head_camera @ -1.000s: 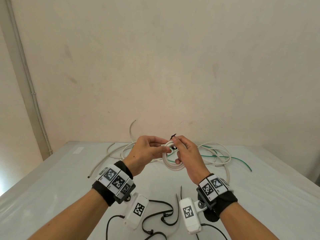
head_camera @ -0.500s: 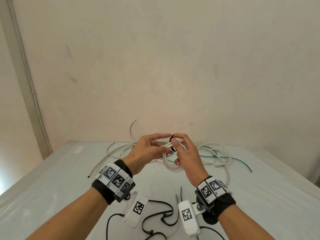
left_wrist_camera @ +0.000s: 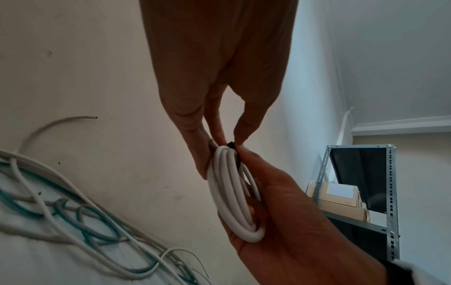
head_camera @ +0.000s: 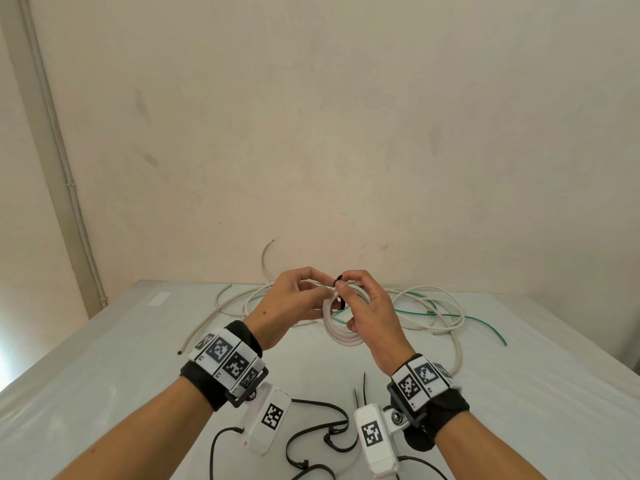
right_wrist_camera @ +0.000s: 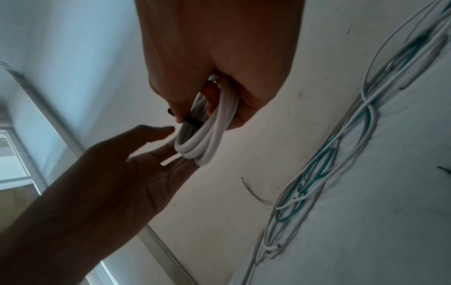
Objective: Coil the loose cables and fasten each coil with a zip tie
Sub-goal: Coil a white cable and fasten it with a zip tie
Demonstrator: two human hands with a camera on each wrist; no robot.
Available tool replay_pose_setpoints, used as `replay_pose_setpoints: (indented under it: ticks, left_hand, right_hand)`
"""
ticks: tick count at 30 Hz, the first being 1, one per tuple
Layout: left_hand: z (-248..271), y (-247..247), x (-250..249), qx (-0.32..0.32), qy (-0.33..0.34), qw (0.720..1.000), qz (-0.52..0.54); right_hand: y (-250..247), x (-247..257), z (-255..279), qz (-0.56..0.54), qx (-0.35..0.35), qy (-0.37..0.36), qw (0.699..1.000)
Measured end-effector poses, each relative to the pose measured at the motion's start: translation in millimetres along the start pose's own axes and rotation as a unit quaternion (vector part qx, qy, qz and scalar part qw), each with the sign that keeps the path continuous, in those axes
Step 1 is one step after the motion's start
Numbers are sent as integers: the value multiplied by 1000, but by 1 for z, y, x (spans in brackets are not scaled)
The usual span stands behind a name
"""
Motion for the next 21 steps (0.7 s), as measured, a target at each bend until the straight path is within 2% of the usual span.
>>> replay_pose_setpoints:
  ticks: [4,7,10,13,17,21]
  left_hand:
    - [-7,0,-8,-25,-4,995,-98]
    - [-14,0,-20,-45,42,973,-221]
    - [-18,0,-31,-62,80,959,-265]
    - [-20,4,-44,-59,139,928,-339]
    - [-16,10,-59,-59,221,910,-345]
    - [-5,15,-79,-80,305,872,-373]
  right_hand:
    - [4,0,0,31,-3,-12,999]
    - [5,-1,-2,40,-18,-12,999]
    - [3,2,-6,49,-32,-20,998]
    - [1,5,-6,58,-32,-30,997]
    - [0,6,-4,64,-32,-42,997]
    - [-3,10,-5,112,-36,-64,991]
Point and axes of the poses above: each hand's wrist, its own z-axis away from the middle knuckle, its own y-axis out of the palm, x = y × z, the point moved 9 cm from there along -z, towards the middle knuckle, and after that the axes turned 12 degrees about z, right-handed, at the moved point
